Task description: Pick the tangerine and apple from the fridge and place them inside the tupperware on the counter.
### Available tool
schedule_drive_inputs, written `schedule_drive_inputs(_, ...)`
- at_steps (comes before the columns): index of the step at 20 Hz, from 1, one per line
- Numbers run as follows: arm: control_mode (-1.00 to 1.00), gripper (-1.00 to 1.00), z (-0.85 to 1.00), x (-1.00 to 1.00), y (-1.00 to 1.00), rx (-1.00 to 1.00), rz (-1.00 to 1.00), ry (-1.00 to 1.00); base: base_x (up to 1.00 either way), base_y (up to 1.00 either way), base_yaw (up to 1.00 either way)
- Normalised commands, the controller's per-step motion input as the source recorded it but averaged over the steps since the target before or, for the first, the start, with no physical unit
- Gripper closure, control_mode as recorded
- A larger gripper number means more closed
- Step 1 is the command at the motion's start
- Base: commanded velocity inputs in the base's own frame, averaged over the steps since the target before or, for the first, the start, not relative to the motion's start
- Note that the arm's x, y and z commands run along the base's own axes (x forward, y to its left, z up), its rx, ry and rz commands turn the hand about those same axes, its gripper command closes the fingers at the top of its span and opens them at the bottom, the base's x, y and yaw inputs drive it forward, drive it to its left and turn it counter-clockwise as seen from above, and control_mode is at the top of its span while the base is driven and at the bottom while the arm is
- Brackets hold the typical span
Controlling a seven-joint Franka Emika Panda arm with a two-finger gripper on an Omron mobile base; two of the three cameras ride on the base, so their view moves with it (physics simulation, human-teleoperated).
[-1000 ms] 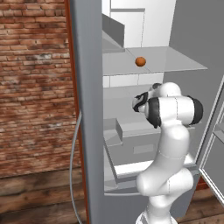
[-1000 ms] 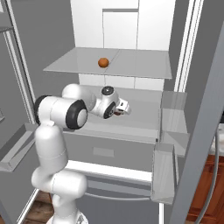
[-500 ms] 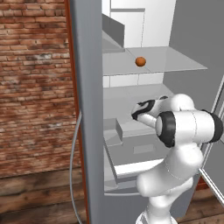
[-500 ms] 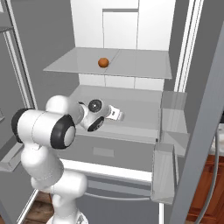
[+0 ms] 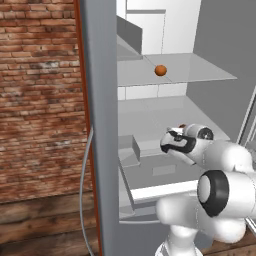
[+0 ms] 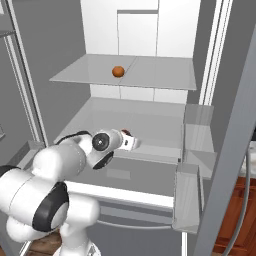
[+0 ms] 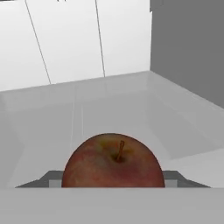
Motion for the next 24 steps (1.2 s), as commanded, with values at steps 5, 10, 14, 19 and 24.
schedule_drive_inputs(5,-1.0,1.0,1.0,-0.56,0.0,0.0,0.0,0.13,0.0,0.0,0.0)
schedule_drive_inputs(10,-1.0,1.0,1.0,-0.42,0.0,0.0,0.0,0.48,0.0,0.0,0.0)
schedule_drive_inputs(14,-1.0,1.0,0.96,-0.49,0.0,0.0,0.0,0.51,0.0,0.0,0.0)
schedule_drive_inputs(19,-1.0,1.0,0.3,-0.89,0.0,0.01,0.0,0.09,0.0,0.0,0.0)
schedule_drive_inputs(24,-1.0,1.0,0.09,-1.0,0.0,0.03,0.0,0.0,0.0,0.0,0.0)
